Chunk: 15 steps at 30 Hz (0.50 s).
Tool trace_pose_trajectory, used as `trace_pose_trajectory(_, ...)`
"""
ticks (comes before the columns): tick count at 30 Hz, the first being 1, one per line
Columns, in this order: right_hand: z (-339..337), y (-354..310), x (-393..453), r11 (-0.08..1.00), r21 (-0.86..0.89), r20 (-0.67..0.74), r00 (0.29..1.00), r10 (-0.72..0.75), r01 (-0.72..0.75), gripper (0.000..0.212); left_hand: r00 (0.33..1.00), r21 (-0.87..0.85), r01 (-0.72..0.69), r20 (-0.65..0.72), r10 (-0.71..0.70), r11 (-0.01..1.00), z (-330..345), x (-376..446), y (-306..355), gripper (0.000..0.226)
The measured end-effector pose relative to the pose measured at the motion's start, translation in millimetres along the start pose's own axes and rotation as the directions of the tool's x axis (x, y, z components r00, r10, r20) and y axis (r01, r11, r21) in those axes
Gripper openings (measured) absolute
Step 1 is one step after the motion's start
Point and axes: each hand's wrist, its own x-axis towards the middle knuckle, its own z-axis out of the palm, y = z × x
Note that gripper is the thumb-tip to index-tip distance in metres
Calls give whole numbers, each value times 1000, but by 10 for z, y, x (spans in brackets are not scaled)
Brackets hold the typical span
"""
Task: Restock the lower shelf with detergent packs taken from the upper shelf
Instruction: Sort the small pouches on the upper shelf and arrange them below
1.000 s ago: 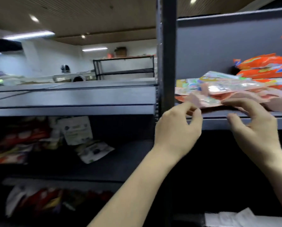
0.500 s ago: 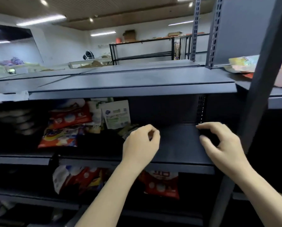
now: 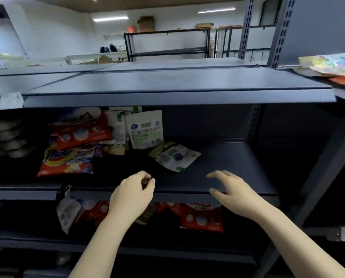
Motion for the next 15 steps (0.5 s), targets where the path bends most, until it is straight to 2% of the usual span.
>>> trace_pose_trajectory(8, 234, 145, 512, 1000, -26, 158, 987, 1, 4, 46, 994, 85, 74, 80, -81, 994, 169, 445, -208, 43)
trace_pose_trajectory(11, 340, 198, 659, 999, -34, 198, 980, 15, -8, 48, 988, 77, 109, 106, -117, 991, 225, 603, -293, 44)
trace_pose_trajectory(15, 430, 219, 877, 997, -78, 191, 981, 44, -29, 54, 991, 9, 117, 68, -117, 993, 306, 869, -393, 48)
